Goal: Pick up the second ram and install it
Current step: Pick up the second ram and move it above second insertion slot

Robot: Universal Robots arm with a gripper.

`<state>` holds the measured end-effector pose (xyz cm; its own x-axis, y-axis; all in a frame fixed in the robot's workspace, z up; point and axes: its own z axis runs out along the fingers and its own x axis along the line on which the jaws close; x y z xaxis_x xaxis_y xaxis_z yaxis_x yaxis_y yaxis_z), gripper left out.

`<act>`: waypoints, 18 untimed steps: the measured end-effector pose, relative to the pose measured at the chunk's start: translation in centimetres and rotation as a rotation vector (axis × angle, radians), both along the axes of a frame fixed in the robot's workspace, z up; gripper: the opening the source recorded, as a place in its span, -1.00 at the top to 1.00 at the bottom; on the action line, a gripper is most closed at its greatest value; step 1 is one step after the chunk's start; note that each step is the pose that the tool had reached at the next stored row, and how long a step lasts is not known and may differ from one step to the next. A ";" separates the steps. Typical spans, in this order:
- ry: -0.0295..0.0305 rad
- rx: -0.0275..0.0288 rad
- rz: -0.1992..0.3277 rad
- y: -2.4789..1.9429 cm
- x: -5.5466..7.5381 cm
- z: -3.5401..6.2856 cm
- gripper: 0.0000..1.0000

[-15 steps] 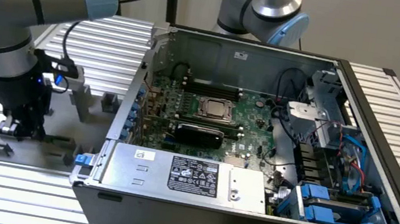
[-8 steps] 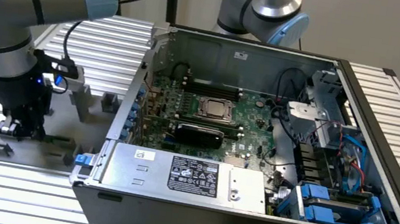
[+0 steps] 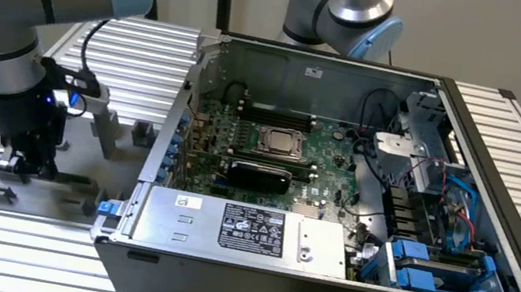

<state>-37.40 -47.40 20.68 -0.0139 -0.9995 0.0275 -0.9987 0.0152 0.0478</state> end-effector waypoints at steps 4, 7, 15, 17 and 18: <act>0.0000 0.0000 0.000 0.00 0.0 1.76 1.00; 0.0000 0.0000 0.000 0.00 0.0 3.14 1.00; 0.0000 0.0000 0.000 0.00 0.0 6.77 1.00; 0.0000 0.0000 0.000 0.00 0.0 7.66 1.00; -0.0001 0.0001 0.000 0.00 0.0 8.10 1.00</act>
<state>-37.38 -47.40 28.78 -0.0139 -0.9995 0.0274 -0.9987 0.0152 0.0477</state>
